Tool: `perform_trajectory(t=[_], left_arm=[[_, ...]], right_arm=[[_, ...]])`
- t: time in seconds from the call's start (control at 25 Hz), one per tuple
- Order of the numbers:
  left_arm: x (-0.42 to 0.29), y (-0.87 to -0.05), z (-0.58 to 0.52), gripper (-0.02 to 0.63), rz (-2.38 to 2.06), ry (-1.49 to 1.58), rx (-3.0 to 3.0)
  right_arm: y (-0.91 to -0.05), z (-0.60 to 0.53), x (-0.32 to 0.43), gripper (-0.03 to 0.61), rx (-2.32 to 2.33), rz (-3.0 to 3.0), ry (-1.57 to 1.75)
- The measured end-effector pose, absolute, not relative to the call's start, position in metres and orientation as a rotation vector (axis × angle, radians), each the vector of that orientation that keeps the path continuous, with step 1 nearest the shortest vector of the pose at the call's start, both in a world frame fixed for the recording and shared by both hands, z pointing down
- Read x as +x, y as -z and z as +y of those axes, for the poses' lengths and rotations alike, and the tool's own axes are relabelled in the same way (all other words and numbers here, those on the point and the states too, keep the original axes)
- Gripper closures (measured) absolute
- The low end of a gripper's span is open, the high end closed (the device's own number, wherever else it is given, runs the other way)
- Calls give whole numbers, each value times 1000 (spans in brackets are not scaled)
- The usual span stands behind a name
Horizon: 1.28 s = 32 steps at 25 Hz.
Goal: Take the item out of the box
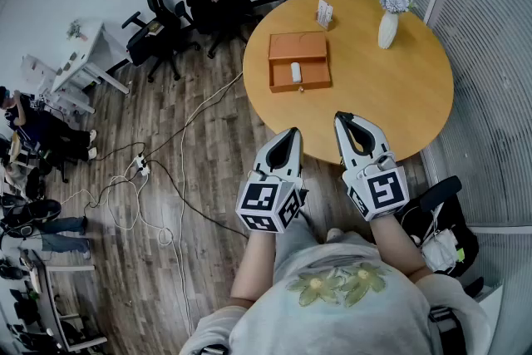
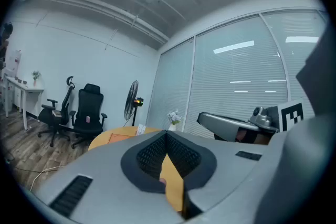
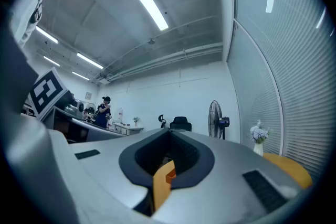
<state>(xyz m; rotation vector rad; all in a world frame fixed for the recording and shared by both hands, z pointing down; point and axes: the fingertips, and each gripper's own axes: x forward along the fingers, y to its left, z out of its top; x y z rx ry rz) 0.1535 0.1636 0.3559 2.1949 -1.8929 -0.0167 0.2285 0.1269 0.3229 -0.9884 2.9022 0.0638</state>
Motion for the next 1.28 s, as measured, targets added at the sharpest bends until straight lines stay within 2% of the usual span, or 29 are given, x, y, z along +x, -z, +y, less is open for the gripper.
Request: perform_trajectory(t=[0.52,1.28], left_arm=[[124,-363,129,614,-1869,-9,2207],[-3,-355,65,614,-1766,-55,2276]], right_arm=[[-340,87,203,575,-1102,2920,-34],[-334,15,82,575,-1285,2894,-32]])
